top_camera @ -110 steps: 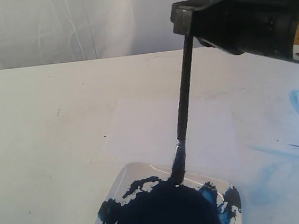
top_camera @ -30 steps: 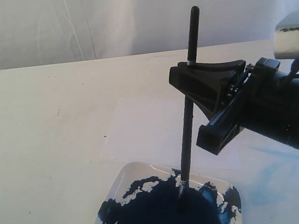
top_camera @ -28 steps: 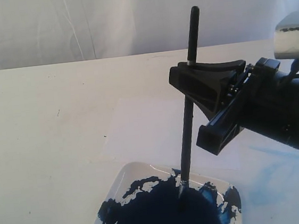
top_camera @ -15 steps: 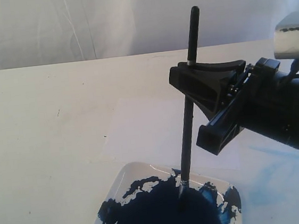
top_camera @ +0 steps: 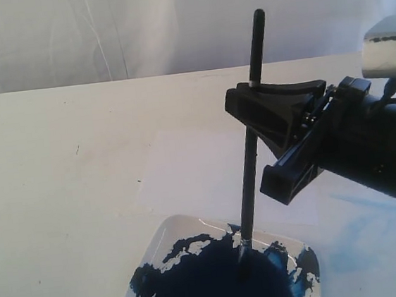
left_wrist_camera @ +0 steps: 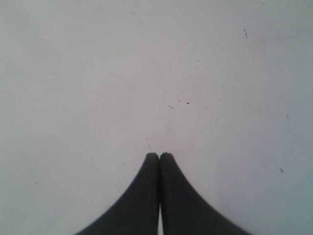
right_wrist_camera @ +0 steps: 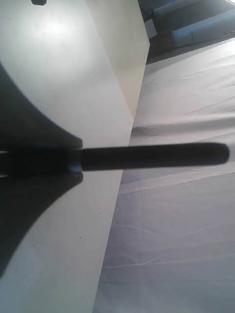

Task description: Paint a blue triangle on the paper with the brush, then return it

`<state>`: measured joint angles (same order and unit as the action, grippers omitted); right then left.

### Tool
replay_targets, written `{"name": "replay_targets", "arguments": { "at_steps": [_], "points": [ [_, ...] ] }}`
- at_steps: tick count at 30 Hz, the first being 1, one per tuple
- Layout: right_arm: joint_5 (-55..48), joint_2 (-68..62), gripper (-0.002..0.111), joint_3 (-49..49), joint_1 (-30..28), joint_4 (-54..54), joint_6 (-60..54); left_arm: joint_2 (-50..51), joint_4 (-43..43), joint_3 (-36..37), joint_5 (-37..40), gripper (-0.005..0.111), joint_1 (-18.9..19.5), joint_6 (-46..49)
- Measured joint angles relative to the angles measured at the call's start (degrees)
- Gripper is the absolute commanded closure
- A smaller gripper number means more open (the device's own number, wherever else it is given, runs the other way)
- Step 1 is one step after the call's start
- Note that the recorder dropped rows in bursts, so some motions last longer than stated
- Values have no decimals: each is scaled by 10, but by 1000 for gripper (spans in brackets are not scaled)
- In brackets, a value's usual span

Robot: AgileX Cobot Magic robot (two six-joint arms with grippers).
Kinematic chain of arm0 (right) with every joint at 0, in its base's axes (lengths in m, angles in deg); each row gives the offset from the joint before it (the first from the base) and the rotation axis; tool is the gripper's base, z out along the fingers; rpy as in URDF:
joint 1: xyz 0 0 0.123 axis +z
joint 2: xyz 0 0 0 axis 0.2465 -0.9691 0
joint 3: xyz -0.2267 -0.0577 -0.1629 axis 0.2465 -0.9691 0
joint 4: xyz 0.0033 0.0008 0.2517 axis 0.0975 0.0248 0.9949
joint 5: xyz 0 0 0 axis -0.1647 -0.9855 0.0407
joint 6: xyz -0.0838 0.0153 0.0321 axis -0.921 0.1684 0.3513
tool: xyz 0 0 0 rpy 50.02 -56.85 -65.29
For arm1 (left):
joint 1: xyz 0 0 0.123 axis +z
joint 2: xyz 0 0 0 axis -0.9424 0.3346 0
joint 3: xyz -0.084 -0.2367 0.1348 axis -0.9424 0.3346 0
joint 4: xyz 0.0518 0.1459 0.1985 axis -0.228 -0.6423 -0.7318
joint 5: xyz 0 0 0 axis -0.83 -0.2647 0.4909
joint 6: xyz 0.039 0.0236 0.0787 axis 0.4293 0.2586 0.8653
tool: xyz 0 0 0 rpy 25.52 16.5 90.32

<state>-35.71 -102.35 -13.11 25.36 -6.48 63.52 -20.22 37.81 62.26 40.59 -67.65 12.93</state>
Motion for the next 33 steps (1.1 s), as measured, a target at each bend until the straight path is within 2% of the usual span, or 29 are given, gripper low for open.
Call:
{"name": "replay_targets", "arguments": {
  "at_steps": [22, 27, 32, 33],
  "points": [
    [-11, 0, 108, 0, 0, 0, 0, 0, -32, 0, -15, 107, 0, 0],
    [-11, 0, 108, 0, 0, 0, 0, 0, -52, 0, -93, 107, 0, 0],
    [-11, 0, 108, 0, 0, 0, 0, 0, -55, 0, -236, 107, 0, -1],
    [-11, 0, 108, 0, 0, 0, 0, 0, -55, 0, -297, 107, 0, -2]
  ]
}}
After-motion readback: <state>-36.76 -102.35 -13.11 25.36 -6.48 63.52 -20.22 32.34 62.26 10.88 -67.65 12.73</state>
